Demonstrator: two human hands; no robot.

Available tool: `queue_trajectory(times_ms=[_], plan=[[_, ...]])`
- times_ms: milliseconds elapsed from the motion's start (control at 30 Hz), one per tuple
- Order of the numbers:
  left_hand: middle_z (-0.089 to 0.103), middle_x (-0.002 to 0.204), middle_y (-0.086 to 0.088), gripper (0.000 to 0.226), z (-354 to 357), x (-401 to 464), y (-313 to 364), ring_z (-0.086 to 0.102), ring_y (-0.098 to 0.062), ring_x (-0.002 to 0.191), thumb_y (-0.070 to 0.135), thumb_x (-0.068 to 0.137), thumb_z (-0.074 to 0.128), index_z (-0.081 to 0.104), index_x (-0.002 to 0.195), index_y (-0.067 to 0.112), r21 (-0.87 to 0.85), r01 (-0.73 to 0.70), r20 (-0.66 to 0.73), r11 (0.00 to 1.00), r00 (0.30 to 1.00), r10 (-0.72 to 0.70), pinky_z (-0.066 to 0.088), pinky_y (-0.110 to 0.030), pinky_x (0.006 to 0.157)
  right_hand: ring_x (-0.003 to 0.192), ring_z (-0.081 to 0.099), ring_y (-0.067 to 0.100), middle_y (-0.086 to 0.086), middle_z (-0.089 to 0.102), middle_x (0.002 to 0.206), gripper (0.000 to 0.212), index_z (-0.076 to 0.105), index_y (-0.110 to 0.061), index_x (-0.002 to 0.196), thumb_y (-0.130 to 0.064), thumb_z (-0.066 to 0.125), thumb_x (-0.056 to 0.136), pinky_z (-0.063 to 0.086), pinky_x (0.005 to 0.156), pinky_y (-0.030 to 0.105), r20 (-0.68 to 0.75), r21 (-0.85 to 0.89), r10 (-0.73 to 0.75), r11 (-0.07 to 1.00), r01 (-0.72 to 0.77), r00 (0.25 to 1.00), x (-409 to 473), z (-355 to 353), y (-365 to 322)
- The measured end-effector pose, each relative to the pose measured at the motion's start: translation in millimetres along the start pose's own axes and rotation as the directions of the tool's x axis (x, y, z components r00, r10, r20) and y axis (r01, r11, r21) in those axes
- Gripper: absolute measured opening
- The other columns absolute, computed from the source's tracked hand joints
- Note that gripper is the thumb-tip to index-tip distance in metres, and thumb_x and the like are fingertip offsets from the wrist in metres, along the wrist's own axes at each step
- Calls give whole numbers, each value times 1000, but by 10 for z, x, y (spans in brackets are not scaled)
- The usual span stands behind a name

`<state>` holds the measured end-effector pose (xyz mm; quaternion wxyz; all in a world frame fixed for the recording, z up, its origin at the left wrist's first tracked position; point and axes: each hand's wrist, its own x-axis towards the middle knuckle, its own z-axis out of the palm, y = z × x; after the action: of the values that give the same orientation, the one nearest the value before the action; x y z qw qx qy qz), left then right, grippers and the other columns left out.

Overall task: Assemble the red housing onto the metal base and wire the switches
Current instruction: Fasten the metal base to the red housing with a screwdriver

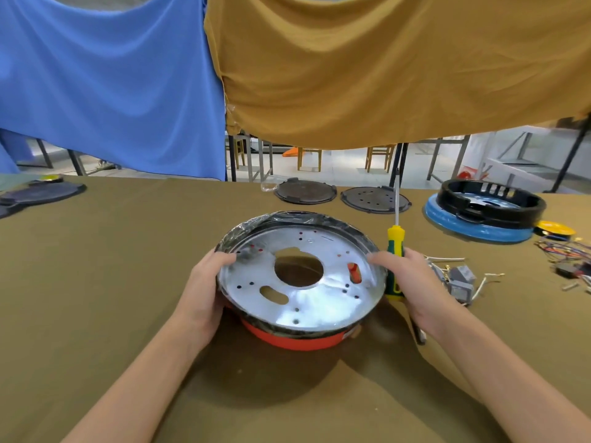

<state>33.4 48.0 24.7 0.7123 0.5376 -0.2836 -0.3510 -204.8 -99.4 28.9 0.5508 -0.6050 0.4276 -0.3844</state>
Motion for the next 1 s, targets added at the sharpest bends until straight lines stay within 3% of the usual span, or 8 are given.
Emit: queue_trajectory(times_ms=[133, 267, 400, 467, 633, 767, 867, 1000], plan=[[67, 89, -14, 24, -28, 32, 51, 64, -28, 78, 12, 80, 53, 65, 100, 9, -28, 111, 86, 993, 990, -109, 51, -34, 67, 80, 70, 30, 18, 73, 96, 54, 66, 2, 106, -47, 69, 84, 49, 69, 35, 5, -13, 63, 998, -63, 998, 30, -99, -37], [61, 65, -6, 26, -66, 242, 239, 60, -18, 53, 4, 80, 45, 65, 67, 16, 161, 139, 200, 977, 965, -171, 48, -24, 49, 95, 69, 38, 16, 74, 97, 62, 68, -1, 107, -57, 69, 80, 52, 87, 45, 31, -84, 45, 996, -42, 999, 29, -163, -56], [61, 67, -11, 9, -76, 534, 367, 59, -22, 57, 14, 68, 60, 68, 68, 9, 329, 121, 261, 936, 941, -214, 51, -26, 55, 90, 71, 31, 15, 74, 97, 60, 62, 1, 109, -50, 73, 80, 52, 84, 46, 134, -91, -8, 996, 20, 991, 66, -144, -101], [68, 82, -13, 25, -36, 660, 348, 65, -24, 69, 29, 78, 63, 73, 87, 8, 363, 127, 309, 923, 918, -248, 54, -28, 62, 77, 71, 24, 13, 74, 90, 51, 61, 1, 104, -43, 74, 82, 50, 75, 38, 188, -87, 19, 996, -3, 982, 92, -121, -88], [67, 120, -10, 46, -51, 782, 256, 66, -25, 102, 46, 98, 46, 63, 122, 11, 307, 183, 29, 934, 979, -201, 51, -35, 77, 70, 55, 21, 9, 55, 75, 26, 52, -15, 84, -30, 73, 82, 46, 72, 37, 90, -136, 18, 991, -5, 996, 120, -75, 27], [68, 100, -5, 49, -352, 408, 359, 62, -28, 86, 55, 81, 66, 70, 108, 14, 437, 232, 0, 869, 966, -258, 53, -38, 72, 64, 49, 19, 5, 47, 69, 26, 50, -17, 77, -29, 72, 80, 44, 65, 36, -33, -171, -81, 983, 74, 996, 113, -16, 57], [74, 92, -4, 33, -414, 70, 389, 70, -23, 75, 39, 74, 76, 76, 100, 18, 539, 284, 124, 793, 905, -408, 56, -33, 60, 63, 47, 20, 6, 46, 67, 24, 50, -15, 76, -26, 72, 79, 44, 65, 39, -108, -189, -148, 974, 125, 983, 96, 23, 74], [74, 90, -16, 18, -165, 147, 341, 67, -29, 74, 2, 86, 55, 70, 96, 4, 608, 196, 28, 769, 963, -267, 50, -35, 68, 62, 44, 20, 8, 44, 67, 20, 52, -10, 78, -23, 68, 80, 41, 61, 38, -143, -210, -159, 969, 127, 977, 43, 7, 64]])
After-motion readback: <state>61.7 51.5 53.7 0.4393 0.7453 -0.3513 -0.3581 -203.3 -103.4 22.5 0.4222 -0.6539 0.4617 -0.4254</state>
